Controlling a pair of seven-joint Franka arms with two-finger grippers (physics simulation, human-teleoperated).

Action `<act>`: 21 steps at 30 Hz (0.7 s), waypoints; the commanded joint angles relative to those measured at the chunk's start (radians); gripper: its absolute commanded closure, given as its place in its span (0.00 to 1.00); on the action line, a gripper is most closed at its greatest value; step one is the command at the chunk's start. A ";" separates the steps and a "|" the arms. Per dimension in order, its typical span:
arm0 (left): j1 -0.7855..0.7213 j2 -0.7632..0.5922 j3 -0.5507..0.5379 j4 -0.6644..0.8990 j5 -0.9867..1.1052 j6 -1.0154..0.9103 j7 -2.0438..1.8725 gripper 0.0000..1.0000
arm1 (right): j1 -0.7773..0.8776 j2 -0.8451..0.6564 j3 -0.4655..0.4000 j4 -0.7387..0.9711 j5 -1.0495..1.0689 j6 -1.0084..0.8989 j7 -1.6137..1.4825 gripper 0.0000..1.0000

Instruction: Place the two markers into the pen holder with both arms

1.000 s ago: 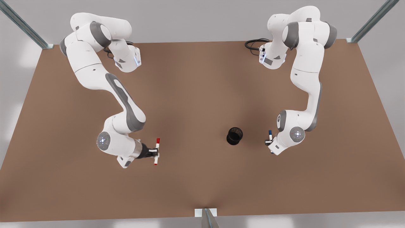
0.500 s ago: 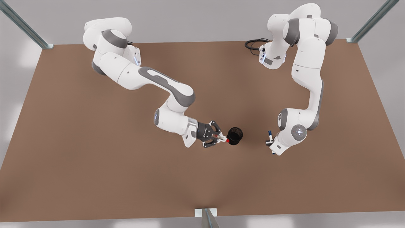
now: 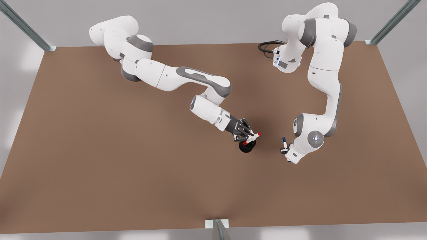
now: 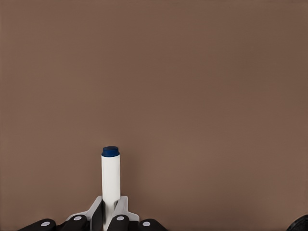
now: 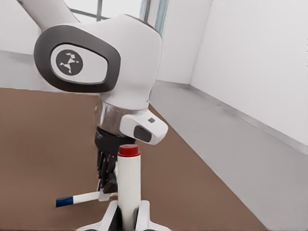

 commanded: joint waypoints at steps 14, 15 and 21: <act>-0.007 0.003 0.000 0.000 -0.009 -0.004 -0.028 0.75 | 0.118 0.106 -0.031 0.074 -0.006 0.088 -0.283 0.74; -0.007 0.003 0.000 0.000 -0.009 -0.004 -0.028 0.75 | 0.127 0.107 -0.039 0.080 -0.006 0.088 -0.282 0.74; -0.007 0.001 0.000 0.000 -0.009 -0.004 -0.028 0.75 | 0.126 0.110 -0.058 0.066 0.003 0.102 -0.260 0.74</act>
